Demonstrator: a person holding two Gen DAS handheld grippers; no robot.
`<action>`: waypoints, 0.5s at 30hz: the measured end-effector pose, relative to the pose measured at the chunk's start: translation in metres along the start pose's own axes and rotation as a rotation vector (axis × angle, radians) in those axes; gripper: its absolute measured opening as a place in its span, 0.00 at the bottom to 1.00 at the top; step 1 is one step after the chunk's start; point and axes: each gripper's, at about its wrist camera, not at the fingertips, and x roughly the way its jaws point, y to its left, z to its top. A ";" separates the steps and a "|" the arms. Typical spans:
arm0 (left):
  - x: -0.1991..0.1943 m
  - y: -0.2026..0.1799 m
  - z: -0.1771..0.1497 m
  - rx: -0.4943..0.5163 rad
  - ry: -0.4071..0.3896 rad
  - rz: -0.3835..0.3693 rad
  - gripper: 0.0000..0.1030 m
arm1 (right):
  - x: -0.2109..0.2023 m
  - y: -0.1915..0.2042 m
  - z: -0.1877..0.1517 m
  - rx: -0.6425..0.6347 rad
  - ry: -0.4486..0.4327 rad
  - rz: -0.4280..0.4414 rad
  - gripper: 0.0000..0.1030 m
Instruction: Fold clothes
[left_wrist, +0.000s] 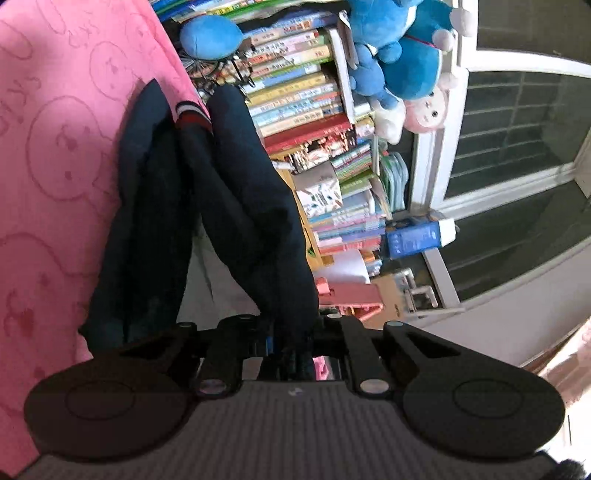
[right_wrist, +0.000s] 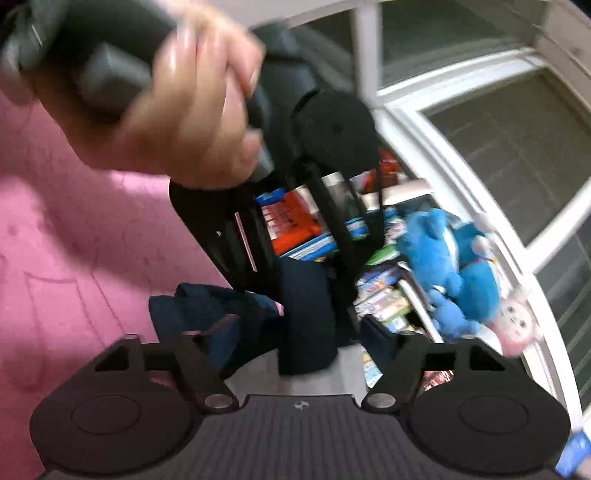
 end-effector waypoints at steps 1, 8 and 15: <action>-0.001 0.000 0.000 0.007 0.006 0.001 0.13 | 0.006 -0.001 0.001 -0.002 -0.001 -0.008 0.70; -0.013 0.000 0.004 -0.002 0.009 -0.019 0.14 | 0.024 -0.016 0.005 0.071 -0.009 -0.011 0.44; -0.038 0.015 -0.010 -0.076 -0.071 -0.179 0.49 | 0.031 -0.024 -0.009 0.168 0.049 -0.042 0.19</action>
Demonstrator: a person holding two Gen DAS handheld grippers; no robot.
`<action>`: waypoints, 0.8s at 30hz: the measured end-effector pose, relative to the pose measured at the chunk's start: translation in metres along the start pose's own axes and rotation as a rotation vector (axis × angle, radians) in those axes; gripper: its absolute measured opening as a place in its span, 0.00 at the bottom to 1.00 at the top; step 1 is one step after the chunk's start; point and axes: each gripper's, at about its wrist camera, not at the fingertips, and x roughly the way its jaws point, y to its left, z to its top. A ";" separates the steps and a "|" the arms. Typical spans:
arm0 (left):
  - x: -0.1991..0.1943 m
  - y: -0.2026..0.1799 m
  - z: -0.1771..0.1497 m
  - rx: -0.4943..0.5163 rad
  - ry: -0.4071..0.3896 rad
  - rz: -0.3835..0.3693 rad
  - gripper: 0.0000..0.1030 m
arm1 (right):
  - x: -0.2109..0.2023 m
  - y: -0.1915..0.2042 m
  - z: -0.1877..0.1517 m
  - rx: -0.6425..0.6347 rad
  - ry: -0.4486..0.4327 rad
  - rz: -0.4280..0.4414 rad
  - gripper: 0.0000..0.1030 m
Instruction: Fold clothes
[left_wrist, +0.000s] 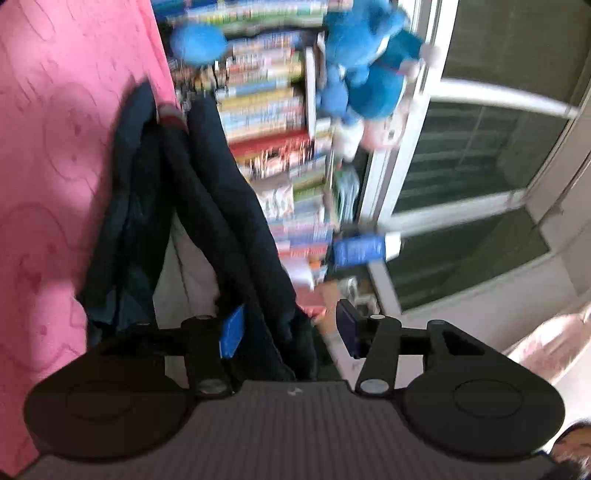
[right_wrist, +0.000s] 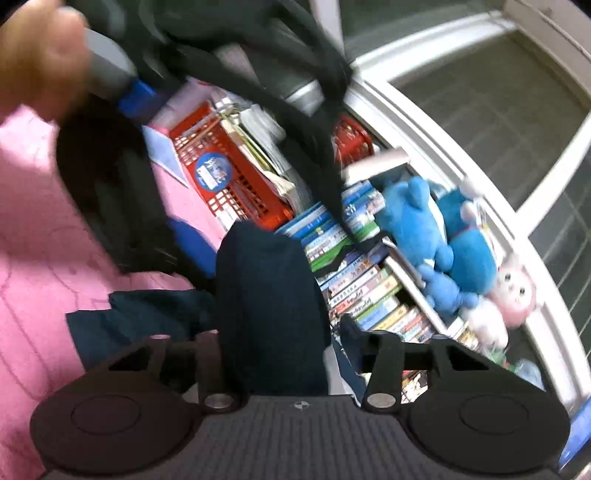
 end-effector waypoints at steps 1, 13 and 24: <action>-0.002 -0.002 0.003 0.017 -0.029 0.030 0.49 | 0.000 0.000 -0.001 0.008 0.002 0.009 0.15; 0.093 -0.035 0.032 0.342 0.063 0.520 0.09 | -0.002 0.022 -0.002 -0.073 -0.004 0.024 0.06; 0.066 0.012 0.055 0.046 0.029 0.354 0.12 | -0.055 0.025 -0.014 -0.183 -0.185 0.065 0.13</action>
